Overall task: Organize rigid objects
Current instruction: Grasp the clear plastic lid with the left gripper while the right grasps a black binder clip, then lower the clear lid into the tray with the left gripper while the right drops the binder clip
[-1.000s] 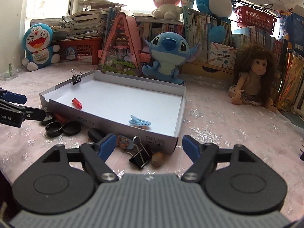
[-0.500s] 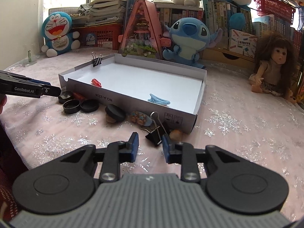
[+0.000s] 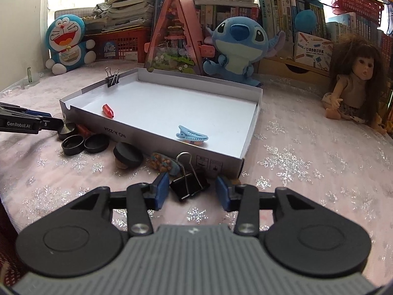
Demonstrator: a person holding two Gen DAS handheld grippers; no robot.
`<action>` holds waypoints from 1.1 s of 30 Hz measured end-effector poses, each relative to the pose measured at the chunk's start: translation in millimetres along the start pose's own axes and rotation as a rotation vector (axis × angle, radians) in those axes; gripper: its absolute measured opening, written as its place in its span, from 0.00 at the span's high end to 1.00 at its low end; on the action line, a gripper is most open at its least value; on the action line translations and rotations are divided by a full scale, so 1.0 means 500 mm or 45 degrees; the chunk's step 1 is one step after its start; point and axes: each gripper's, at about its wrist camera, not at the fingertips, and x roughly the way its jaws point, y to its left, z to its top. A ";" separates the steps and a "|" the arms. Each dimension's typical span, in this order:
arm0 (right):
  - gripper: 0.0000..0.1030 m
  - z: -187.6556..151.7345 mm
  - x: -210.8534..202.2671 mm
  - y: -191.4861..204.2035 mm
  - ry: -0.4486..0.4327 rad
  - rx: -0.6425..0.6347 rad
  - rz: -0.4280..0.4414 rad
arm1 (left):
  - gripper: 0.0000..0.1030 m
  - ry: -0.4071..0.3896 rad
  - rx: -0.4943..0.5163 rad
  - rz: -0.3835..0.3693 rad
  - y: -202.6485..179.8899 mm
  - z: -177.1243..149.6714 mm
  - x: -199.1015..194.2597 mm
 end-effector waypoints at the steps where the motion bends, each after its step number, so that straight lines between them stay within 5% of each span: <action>1: 0.41 0.002 0.003 0.000 0.001 -0.006 -0.002 | 0.64 -0.002 -0.002 0.001 0.000 0.001 0.001; 9: 0.37 0.002 0.016 -0.005 0.006 0.013 0.010 | 0.62 -0.001 -0.049 -0.007 0.004 0.003 0.020; 13: 0.58 -0.002 0.010 -0.001 0.005 0.029 0.042 | 0.74 -0.008 -0.031 0.004 0.000 0.001 0.023; 23: 0.59 0.008 -0.046 0.024 -0.063 0.076 0.041 | 0.74 -0.039 -0.041 -0.040 -0.014 0.011 -0.038; 33: 0.59 0.077 -0.058 0.016 -0.091 0.164 -0.036 | 0.74 -0.131 -0.054 -0.088 -0.039 0.095 -0.075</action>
